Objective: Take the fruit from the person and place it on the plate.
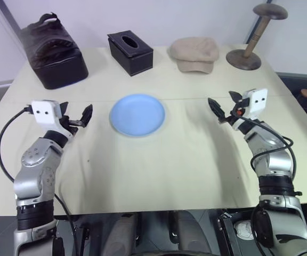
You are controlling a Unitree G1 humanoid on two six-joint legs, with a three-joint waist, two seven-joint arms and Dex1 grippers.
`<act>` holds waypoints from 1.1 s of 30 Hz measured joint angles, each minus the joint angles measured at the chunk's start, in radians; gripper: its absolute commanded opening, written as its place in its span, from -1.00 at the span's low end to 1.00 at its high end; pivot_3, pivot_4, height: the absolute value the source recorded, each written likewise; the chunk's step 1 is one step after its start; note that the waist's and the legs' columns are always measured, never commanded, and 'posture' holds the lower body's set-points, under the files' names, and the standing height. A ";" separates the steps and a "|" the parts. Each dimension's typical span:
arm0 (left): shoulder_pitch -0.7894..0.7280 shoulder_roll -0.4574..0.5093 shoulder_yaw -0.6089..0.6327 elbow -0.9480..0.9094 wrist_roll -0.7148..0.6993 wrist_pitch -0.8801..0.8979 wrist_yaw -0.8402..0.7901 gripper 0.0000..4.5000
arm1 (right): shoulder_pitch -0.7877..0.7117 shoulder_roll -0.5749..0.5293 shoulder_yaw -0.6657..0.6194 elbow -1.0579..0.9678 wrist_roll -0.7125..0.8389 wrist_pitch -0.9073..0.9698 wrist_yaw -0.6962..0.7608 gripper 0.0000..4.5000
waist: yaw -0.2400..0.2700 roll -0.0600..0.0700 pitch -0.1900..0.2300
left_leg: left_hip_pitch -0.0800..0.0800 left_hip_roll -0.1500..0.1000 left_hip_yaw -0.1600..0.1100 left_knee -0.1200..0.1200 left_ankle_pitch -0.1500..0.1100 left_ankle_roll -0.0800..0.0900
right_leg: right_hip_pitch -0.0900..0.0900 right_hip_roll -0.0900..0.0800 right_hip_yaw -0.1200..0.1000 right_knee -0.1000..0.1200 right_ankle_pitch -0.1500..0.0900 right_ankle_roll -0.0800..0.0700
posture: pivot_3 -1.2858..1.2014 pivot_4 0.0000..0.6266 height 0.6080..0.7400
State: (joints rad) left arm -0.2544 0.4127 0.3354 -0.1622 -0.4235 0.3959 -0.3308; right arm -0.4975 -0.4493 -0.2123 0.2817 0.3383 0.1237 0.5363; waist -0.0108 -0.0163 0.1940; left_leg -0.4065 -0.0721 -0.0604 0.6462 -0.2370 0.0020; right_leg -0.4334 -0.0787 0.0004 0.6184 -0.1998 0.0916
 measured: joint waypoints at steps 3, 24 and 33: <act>0.000 0.002 0.000 0.000 -0.003 -0.009 -0.003 0.98 | 0.000 0.001 0.000 0.000 0.000 0.000 -0.001 1.00 | 0.000 0.000 0.000 | 0.000 0.000 0.000 0.000 0.000 0.000 | 0.000 0.000 0.000 0.000 0.000 0.000 | 0.03 -0.52 1.00; 0.000 0.002 0.000 0.000 -0.002 -0.013 -0.002 0.98 | 0.000 0.005 0.000 0.000 0.000 0.000 -0.002 1.00 | 0.000 0.000 0.000 | 0.000 0.000 0.000 0.000 0.000 0.000 | 0.000 0.000 0.000 0.000 0.000 0.000 | 0.03 -0.52 1.00; 0.000 0.002 0.001 0.000 -0.003 -0.012 0.000 0.98 | 0.000 0.005 0.000 0.000 -0.001 0.000 -0.002 1.00 | 0.000 0.000 0.000 | 0.000 0.000 0.000 0.000 0.000 0.000 | 0.000 0.000 0.000 0.000 0.000 0.000 | 0.03 -0.52 1.00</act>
State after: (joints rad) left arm -0.2547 0.4146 0.3367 -0.1622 -0.4270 0.3834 -0.3313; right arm -0.4974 -0.4447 -0.2123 0.2817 0.3373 0.1238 0.5344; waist -0.0108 -0.0163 0.1940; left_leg -0.4065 -0.0721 -0.0604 0.6461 -0.2370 0.0019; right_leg -0.4333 -0.0788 0.0004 0.6183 -0.1998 0.0916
